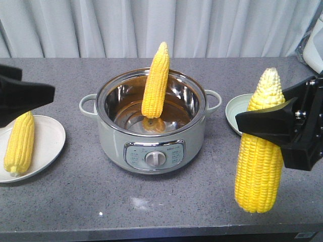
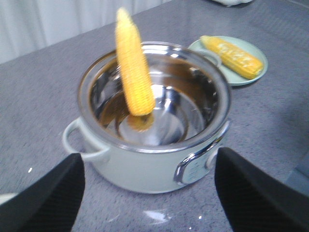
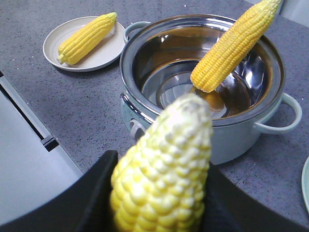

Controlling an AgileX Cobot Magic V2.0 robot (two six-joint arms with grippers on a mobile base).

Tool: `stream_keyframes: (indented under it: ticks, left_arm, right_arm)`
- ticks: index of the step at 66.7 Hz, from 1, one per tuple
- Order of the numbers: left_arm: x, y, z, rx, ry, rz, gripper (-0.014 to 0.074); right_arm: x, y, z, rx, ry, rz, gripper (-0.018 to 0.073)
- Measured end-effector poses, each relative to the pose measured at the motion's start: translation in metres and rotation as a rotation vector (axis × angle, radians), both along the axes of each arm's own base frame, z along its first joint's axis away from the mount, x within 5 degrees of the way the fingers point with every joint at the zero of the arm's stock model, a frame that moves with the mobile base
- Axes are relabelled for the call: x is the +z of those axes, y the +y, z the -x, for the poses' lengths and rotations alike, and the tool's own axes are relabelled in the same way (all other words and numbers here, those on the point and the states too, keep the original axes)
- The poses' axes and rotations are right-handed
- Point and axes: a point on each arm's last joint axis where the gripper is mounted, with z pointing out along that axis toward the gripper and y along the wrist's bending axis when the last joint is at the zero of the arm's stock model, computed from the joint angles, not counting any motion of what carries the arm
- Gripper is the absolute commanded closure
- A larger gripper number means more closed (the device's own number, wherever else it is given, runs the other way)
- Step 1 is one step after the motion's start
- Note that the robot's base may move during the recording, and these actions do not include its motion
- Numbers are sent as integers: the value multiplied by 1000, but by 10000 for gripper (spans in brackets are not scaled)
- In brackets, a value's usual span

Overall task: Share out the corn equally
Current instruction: 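Reach the left gripper into the pot around the last cob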

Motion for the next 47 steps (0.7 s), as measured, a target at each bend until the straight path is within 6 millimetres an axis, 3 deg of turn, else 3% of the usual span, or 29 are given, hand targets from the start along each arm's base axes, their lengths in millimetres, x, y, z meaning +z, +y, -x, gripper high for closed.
stream_keyframes:
  ticks: [11,28,47]
  left_arm:
    - [11,-20,-15,-101,-7,-36,55]
    - [6,-60,-35,-197,32,-127,55]
    - [-9,-108,-63,-102,88,-322,55]
  right_arm:
    - [0,0,0,0,-1,0,402]
    - [0,0,0,1,-1,1,402]
    - [0,0,0,1,-1,1,402]
